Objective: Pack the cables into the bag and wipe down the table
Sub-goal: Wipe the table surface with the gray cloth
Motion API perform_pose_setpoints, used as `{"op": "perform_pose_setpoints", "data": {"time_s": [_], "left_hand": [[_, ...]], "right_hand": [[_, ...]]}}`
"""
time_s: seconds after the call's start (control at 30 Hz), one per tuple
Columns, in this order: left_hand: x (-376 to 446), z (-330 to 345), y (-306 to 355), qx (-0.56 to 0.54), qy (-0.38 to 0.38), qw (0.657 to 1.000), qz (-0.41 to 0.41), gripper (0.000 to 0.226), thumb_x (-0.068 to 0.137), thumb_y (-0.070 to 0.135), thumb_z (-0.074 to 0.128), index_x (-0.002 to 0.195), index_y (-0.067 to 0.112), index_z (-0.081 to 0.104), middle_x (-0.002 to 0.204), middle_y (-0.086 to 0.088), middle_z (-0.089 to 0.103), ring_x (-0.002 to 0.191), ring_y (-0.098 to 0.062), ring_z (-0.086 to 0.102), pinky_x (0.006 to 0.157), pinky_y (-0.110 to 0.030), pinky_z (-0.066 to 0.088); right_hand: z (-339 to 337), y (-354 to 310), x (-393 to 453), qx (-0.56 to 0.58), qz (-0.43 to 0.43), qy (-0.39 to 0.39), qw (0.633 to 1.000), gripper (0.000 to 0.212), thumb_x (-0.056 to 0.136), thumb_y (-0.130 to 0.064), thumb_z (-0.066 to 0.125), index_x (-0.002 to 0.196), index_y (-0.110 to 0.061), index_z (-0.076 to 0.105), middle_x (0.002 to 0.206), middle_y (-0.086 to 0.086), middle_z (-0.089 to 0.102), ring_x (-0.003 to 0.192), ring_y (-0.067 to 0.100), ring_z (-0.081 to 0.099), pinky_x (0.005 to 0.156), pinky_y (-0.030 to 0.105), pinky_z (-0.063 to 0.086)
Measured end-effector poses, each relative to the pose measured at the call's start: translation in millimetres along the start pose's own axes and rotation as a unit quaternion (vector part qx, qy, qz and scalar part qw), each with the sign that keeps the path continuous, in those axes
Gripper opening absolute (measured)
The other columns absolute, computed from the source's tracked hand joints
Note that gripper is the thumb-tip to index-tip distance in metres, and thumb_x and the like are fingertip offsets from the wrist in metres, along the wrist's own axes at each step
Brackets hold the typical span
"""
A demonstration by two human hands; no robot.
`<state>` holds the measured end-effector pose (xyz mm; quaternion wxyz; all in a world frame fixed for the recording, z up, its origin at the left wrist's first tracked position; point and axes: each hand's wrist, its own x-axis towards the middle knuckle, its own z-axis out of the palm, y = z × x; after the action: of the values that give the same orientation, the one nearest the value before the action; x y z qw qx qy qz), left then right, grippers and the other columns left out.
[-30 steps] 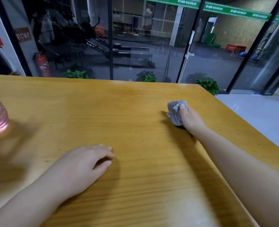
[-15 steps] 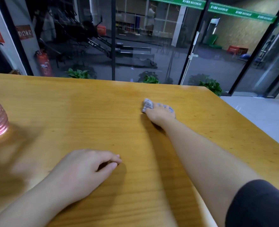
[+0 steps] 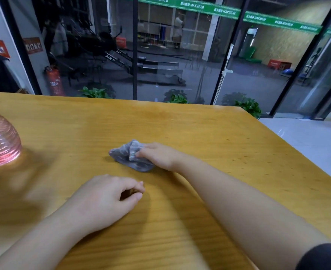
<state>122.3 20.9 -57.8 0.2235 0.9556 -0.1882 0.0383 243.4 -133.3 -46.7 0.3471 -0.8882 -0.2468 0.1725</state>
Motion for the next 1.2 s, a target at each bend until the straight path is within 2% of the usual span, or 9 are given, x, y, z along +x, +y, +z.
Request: {"op": "perform_pose_setpoints", "data": {"time_s": [0.07,0.27,0.43,0.53,0.6,0.63,0.7,0.8,1.2], "left_hand": [[0,0,0,0.002,0.002,1.0,0.002,0.022,0.083,0.051,0.049,0.102,0.052,0.059,0.107,0.046,0.052,0.111,0.013,0.049,0.092,-0.019,0.041],[-1,1,0,-0.003,-0.01,1.0,-0.015,0.019,0.085,0.051,0.048,0.1,0.054,0.059,0.102,0.053,0.046,0.115,0.016,0.044,0.092,-0.014,0.038],[-3,0,0,-0.013,-0.019,0.999,-0.023,0.018,0.086,0.05,0.046,0.098,0.055,0.058,0.098,0.055,0.043,0.117,0.015,0.043,0.096,-0.017,0.037],[-2,0,0,-0.012,-0.021,0.999,-0.023,0.019,0.087,0.05,0.046,0.1,0.054,0.058,0.101,0.055,0.042,0.118,0.014,0.042,0.1,-0.018,0.034],[-2,1,-1,-0.015,-0.021,0.999,-0.023,0.019,0.087,0.049,0.046,0.101,0.053,0.058,0.1,0.056,0.041,0.117,0.015,0.042,0.098,-0.017,0.036],[-2,1,-1,-0.017,-0.02,0.999,-0.022,0.019,0.087,0.049,0.046,0.101,0.053,0.058,0.099,0.057,0.041,0.117,0.016,0.042,0.096,-0.016,0.037],[-2,1,-2,-0.022,-0.018,0.999,-0.018,0.019,0.087,0.049,0.045,0.1,0.054,0.059,0.098,0.058,0.04,0.115,0.018,0.043,0.095,-0.015,0.038],[-2,1,-4,-0.025,-0.007,1.0,-0.012,0.02,0.088,0.049,0.043,0.101,0.053,0.059,0.1,0.056,0.043,0.114,0.018,0.043,0.094,-0.014,0.038],[4,2,-8,-0.003,0.07,0.998,-0.012,0.024,0.091,0.044,0.043,0.108,0.054,0.056,0.097,0.044,0.057,0.1,0.013,0.051,0.07,0.004,0.03]], "right_hand": [[-10,4,-17,0.074,0.021,0.053,0.996,0.03,0.092,-0.03,0.049,0.062,-0.023,0.051,0.068,-0.009,0.053,0.064,0.007,0.046,0.063,0.025,0.035],[-57,27,-42,0.306,0.149,0.232,0.911,0.031,0.086,-0.041,0.046,0.09,-0.015,0.062,0.09,0.006,0.069,0.084,0.023,0.065,0.078,0.036,0.051],[-84,34,-44,0.142,0.105,0.468,0.866,0.021,0.085,-0.029,0.038,0.067,-0.022,0.045,0.063,-0.004,0.046,0.06,0.018,0.042,0.053,0.03,0.029],[-82,48,-39,-0.055,0.172,0.39,0.903,0.026,0.09,-0.031,0.031,0.069,-0.025,0.045,0.076,0.002,0.057,0.08,0.025,0.051,0.077,0.042,0.041],[-71,63,-32,-0.132,0.27,0.249,0.921,0.032,0.094,-0.037,0.024,0.086,-0.025,0.053,0.115,0.012,0.06,0.114,0.031,0.047,0.105,0.05,0.028],[-64,72,-28,-0.162,0.299,0.189,0.921,0.039,0.095,-0.041,0.023,0.107,-0.023,0.055,0.137,0.013,0.048,0.13,0.032,0.035,0.111,0.052,0.02],[-52,85,-20,-0.216,0.306,0.142,0.916,0.058,0.096,-0.048,0.022,0.146,-0.019,0.026,0.158,0.003,0.014,0.145,0.028,0.005,0.115,0.051,0.007],[-50,93,-10,-0.234,0.319,0.168,0.903,0.064,0.095,-0.055,0.018,0.151,-0.028,0.005,0.16,-0.003,-0.003,0.146,0.024,-0.008,0.112,0.053,-0.004],[-59,91,52,-0.249,0.316,0.159,0.902,0.062,0.093,-0.059,0.015,0.149,-0.038,0.002,0.159,0.003,-0.006,0.145,0.027,-0.012,0.111,0.056,-0.008]]}}
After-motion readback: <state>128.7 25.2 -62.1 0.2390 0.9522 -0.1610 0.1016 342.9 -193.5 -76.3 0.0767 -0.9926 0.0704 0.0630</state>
